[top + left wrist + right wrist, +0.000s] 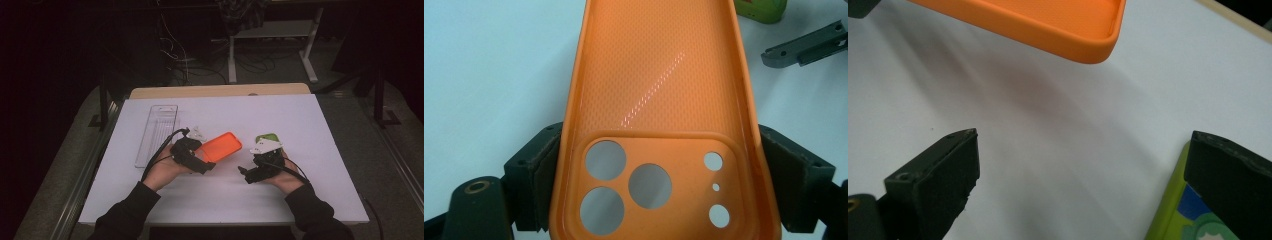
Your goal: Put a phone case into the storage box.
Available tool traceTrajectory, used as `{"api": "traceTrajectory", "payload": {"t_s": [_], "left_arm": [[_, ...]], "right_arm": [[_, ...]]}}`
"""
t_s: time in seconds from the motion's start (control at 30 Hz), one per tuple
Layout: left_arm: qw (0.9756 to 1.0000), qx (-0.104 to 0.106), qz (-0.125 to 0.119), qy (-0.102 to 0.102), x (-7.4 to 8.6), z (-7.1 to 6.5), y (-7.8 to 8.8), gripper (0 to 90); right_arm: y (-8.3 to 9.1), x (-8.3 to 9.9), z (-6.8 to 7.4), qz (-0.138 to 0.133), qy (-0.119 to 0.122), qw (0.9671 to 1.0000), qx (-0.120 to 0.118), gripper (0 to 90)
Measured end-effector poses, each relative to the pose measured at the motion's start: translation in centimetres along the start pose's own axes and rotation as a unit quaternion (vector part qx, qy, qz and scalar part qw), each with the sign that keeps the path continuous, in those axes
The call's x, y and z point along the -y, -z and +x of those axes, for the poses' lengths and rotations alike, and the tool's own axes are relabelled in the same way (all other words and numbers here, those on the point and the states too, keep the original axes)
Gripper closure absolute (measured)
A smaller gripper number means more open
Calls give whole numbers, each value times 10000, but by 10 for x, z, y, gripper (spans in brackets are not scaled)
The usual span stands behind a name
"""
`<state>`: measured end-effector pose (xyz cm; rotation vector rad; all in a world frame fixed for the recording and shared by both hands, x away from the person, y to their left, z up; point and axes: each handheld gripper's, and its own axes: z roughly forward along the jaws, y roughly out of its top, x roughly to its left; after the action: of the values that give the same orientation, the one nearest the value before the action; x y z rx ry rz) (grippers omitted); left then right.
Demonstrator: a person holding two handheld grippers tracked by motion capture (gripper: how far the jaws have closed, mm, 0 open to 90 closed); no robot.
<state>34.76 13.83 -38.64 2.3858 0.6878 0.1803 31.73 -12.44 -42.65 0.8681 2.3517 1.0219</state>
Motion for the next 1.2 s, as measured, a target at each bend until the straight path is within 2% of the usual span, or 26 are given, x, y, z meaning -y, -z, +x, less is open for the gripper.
{"api": "traceTrajectory", "payload": {"t_s": [0.03,0.13,0.37,0.47,0.5,0.53,0.67,0.7,0.77,0.93,0.97,1.0,1.07,1.1,1.13,1.17,1.2], "left_arm": [[10000,-3,-11,-7,0,0,0,162],[10000,3,-4,-10,0,0,0,162],[10000,25,36,-28,0,-1,-1,162],[10000,38,39,-27,0,-1,-1,162],[10000,39,52,-24,0,-1,-1,162],[10000,40,55,-18,0,-1,-1,162],[10000,39,56,-60,-1,-1,0,162],[10000,43,53,-71,-1,-1,0,162],[9999,48,59,-100,-1,-1,0,162],[9999,62,73,-105,-1,-1,0,162],[9999,52,66,-111,-1,-1,0,162],[9999,56,66,-115,-1,-1,0,162],[9998,40,73,-171,-1,0,0,162],[9995,56,110,-276,-2,1,0,162],[9995,56,110,-276,-2,1,0,162],[9996,59,76,-262,-1,0,0,162],[10000,42,-62,-58,-1,-3,-2,162]], "right_arm": [[1,-1,2,-17,73,9999,74,6],[2,-2,3,-44,96,9999,135,6],[4,-3,7,-116,528,9979,352,6],[5,-4,8,-153,577,9974,394,5],[6,-4,9,-173,740,9960,463,6],[6,-4,9,-173,740,9960,463,6],[7,-6,12,-196,1048,9923,629,6],[7,-6,14,-211,1209,9899,713,6],[7,-6,14,-206,1256,9891,737,6],[6,-6,18,-185,1657,9817,917,6],[6,-6,20,-179,1890,9766,1015,6],[6,-6,20,-179,1890,9766,1015,6],[6,-6,23,-177,2045,9728,1077,6],[5,-5,26,-180,2154,9698,1128,6],[5,-5,26,-180,2154,9698,1128,6],[5,-5,27,-193,2231,9676,1165,6],[4,-5,29,-198,2377,9633,1229,6]]}}
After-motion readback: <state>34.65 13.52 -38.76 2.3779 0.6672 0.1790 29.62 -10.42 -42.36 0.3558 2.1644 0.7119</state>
